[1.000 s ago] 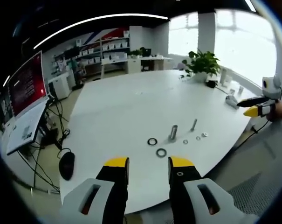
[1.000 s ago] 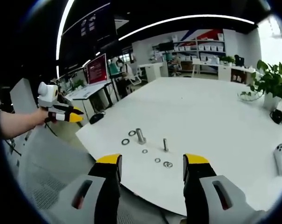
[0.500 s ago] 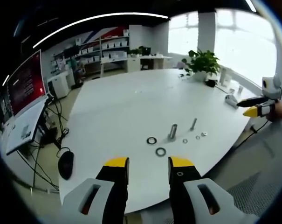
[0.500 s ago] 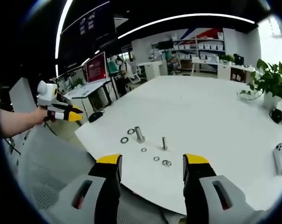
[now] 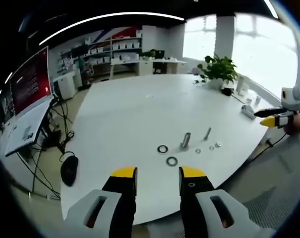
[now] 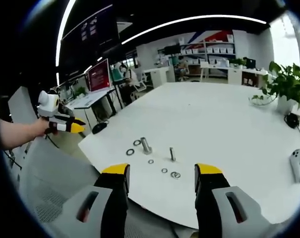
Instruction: Place the washer onto the threaded stud by aligning its center hole with the stud, sliding it down to the base, and recovering from edge contact or off-axis alignment until the washer reaches the visible bottom stop.
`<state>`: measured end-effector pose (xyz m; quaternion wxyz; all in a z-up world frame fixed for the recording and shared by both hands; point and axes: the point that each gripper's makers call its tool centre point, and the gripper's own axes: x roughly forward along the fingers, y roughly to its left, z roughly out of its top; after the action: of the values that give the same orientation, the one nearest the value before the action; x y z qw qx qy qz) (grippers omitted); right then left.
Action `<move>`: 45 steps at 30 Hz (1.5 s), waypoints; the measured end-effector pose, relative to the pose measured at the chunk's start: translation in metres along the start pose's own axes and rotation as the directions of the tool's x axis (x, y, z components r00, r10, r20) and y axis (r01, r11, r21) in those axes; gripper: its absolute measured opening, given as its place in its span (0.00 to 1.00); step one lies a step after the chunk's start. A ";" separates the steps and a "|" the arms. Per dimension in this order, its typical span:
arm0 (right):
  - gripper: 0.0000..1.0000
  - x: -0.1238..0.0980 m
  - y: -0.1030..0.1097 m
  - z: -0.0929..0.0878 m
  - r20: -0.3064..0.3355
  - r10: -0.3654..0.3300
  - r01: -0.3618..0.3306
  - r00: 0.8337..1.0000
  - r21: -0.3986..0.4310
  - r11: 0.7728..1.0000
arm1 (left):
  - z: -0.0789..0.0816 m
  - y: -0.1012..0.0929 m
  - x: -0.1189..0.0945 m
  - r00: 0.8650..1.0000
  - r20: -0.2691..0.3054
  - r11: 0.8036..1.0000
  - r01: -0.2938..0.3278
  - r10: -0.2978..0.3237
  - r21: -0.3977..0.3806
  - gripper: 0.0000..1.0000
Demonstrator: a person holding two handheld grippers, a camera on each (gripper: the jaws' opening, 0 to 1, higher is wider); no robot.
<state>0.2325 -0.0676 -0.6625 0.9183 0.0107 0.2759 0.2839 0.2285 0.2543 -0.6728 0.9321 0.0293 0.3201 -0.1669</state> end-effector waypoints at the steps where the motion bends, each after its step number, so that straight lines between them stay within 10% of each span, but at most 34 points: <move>1: 0.55 0.000 0.000 0.000 0.000 0.000 0.000 1.000 0.000 1.000 | 0.000 0.000 0.000 1.000 -0.004 1.000 -0.002 0.002 -0.002 0.31; 30: 0.57 -0.002 -0.013 0.001 0.004 -0.066 0.066 0.998 0.045 0.997 | -0.014 -0.016 0.007 0.995 -0.079 0.997 0.066 -0.062 0.043 0.31; 45: 0.61 -0.008 -0.033 -0.003 -0.035 -0.215 0.214 0.976 -0.024 0.977 | -0.016 -0.040 0.007 0.974 -0.066 0.974 0.213 -0.218 -0.076 0.32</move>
<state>0.2423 -0.1006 -0.6669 0.9382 -0.0335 0.2898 0.1861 0.2106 0.2175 -0.6878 0.8965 -0.0312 0.3610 -0.2548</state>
